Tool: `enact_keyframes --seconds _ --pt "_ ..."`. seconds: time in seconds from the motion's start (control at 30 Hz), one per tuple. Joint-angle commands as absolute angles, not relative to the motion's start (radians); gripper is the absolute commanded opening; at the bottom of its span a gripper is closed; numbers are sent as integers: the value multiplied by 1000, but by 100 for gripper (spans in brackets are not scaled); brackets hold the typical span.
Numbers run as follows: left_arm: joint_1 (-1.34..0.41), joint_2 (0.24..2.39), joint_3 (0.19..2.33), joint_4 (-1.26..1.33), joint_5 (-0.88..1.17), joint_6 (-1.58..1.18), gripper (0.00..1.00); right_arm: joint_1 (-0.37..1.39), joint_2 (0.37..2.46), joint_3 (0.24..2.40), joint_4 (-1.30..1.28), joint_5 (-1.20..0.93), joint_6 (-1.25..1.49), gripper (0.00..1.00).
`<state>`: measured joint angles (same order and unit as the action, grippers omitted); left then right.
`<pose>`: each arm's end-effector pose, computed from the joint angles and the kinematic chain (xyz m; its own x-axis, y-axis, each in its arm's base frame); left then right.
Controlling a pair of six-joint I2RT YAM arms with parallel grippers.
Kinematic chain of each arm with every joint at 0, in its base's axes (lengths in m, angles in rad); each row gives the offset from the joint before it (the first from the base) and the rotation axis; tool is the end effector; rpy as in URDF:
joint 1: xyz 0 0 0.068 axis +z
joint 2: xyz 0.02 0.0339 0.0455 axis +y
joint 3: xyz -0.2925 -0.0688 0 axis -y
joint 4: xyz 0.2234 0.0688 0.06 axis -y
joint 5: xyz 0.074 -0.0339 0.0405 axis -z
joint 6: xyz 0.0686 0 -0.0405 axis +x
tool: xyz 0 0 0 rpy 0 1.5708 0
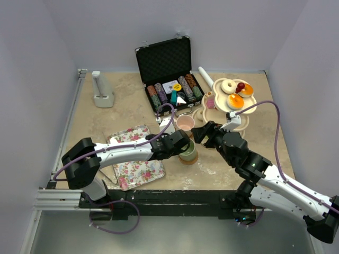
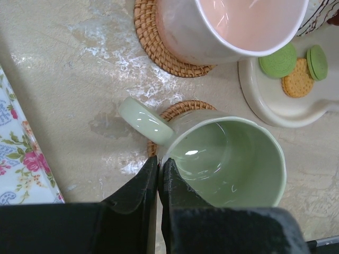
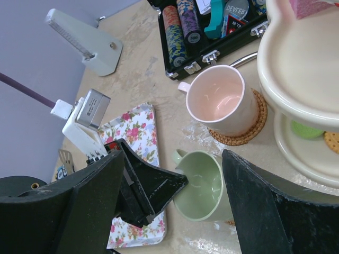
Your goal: Serve the afternoon tea
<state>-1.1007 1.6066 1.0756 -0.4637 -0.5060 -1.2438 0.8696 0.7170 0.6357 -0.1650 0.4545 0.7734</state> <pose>0.1775 -0.2760 0.2320 -0.7472 -0.3580 -0.5599 -0.1477 0.9109 -0.3853 0.1253 0.1017 0.3143 -0.4002 0.4989 -0.7687 -0.1848 0.7777 0.6009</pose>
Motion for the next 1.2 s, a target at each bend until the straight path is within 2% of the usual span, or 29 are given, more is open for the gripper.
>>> enact_keyframes --seconds 0.0,0.53,0.7,0.9,0.97,1.17 --pt "-1108 1605 1132 -377 -522 -1243 10 871 703 640 -161 486 762 79" --pt "-1108 1611 1150 -374 -517 -1207 28 871 704 637 -163 492 762 79" --pt "-1108 1602 1164 -382 -532 -1177 42 873 689 640 -166 500 770 80" --pt "-1108 1562 1155 -380 -557 -1126 49 871 670 655 -172 520 767 82" --pt "-1108 1542 1149 -377 -571 -1101 55 871 666 666 -175 526 761 82" --pt "-1104 1454 1106 -335 -638 -951 83 871 637 710 -150 563 652 91"
